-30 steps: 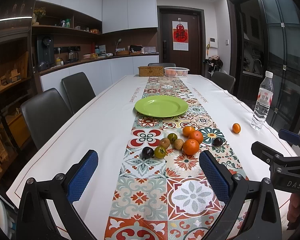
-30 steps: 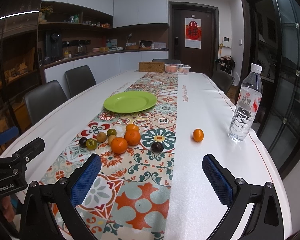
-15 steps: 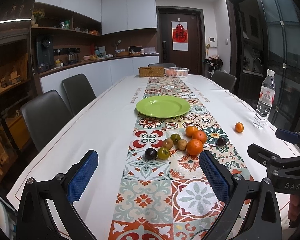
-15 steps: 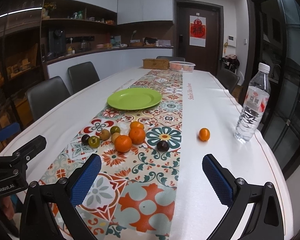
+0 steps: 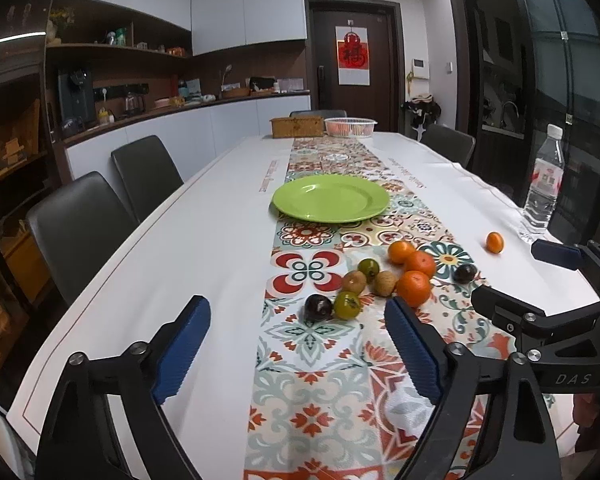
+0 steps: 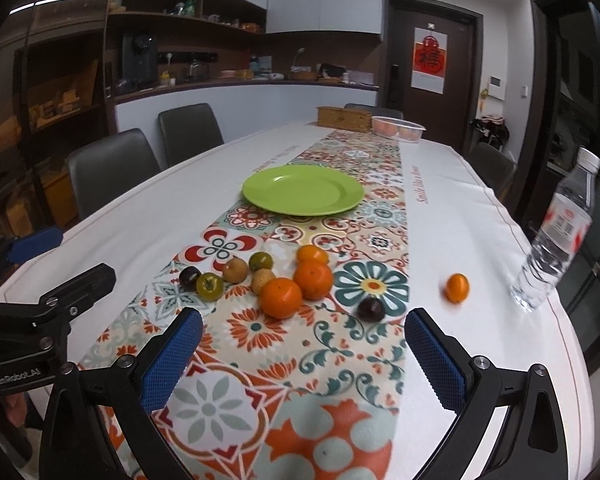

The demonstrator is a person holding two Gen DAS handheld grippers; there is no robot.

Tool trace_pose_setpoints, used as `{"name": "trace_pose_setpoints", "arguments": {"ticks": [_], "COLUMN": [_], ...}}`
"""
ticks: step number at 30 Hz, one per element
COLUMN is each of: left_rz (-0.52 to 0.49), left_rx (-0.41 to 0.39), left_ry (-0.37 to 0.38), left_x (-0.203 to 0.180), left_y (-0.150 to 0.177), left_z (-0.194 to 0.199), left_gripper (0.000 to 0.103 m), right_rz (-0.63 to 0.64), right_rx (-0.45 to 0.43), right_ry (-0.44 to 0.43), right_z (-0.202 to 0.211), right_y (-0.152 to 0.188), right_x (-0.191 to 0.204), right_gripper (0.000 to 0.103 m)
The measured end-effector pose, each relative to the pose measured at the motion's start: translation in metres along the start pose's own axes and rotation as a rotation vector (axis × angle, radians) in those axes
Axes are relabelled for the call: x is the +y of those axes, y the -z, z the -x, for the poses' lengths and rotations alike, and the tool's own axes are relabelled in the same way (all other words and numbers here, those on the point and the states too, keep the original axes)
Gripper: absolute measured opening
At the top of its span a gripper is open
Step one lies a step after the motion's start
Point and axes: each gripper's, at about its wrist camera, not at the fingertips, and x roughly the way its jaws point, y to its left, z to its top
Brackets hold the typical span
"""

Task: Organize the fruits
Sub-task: 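Grasp the dark plum with the left gripper while the right gripper grasps an orange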

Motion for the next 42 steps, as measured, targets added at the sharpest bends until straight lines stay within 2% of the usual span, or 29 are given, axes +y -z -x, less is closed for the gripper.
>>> {"name": "trace_pose_setpoints", "arguments": {"ticks": [8,14,21,27,30,42], "left_rz": [-0.056,-0.068,-0.106,-0.161,-0.150,-0.141], "left_rx": [0.059,0.142,0.224,0.268,0.284,0.305], "left_ry": [0.006,0.056,0.139,0.164,0.175,0.224], "left_x": [0.007,0.014,0.014,0.012,0.013,0.010], "left_y": [0.001,0.006,0.007,0.011,0.010,0.003], "left_z": [-0.030,-0.059,-0.087,-0.106,-0.113,-0.130], "left_gripper": [0.080,0.068,0.060,0.054,0.050,0.047], "right_rz": [0.030,0.031,0.001,-0.007,-0.012,-0.031], "right_rx": [0.034,0.101,0.178,0.233,0.245,0.281], "right_ry": [-0.009,-0.025,-0.059,-0.086,-0.091,-0.112], "right_z": [-0.027,-0.053,-0.080,-0.097,-0.102,-0.117], "right_y": [-0.005,-0.004,-0.002,0.001,0.001,-0.001], "right_x": [0.011,0.014,0.013,0.013,0.012,0.009], "right_gripper": [0.102,0.097,0.088,0.077,0.075,0.066]}}
